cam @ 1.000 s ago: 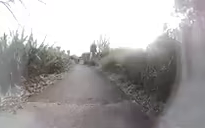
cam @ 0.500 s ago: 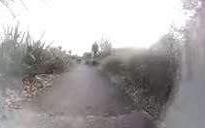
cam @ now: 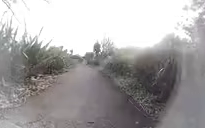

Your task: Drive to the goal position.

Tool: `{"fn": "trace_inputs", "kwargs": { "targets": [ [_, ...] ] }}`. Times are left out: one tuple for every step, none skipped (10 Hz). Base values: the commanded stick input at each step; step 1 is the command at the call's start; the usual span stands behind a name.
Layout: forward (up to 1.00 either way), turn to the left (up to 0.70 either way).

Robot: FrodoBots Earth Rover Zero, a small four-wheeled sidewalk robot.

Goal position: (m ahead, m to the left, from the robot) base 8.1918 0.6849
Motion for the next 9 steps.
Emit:
{"fn": "trace_inputs", "kwargs": {
  "targets": [
    [0.7, 0.0],
    [0.7, 0.0],
    [0.7, 0.0],
    [0.7, 0.0],
    [0.7, 0.0],
    [0.7, 0.0],
    [0.7, 0.0],
    [0.7, 0.19],
    [0.7, 0.35]
  ]
}}
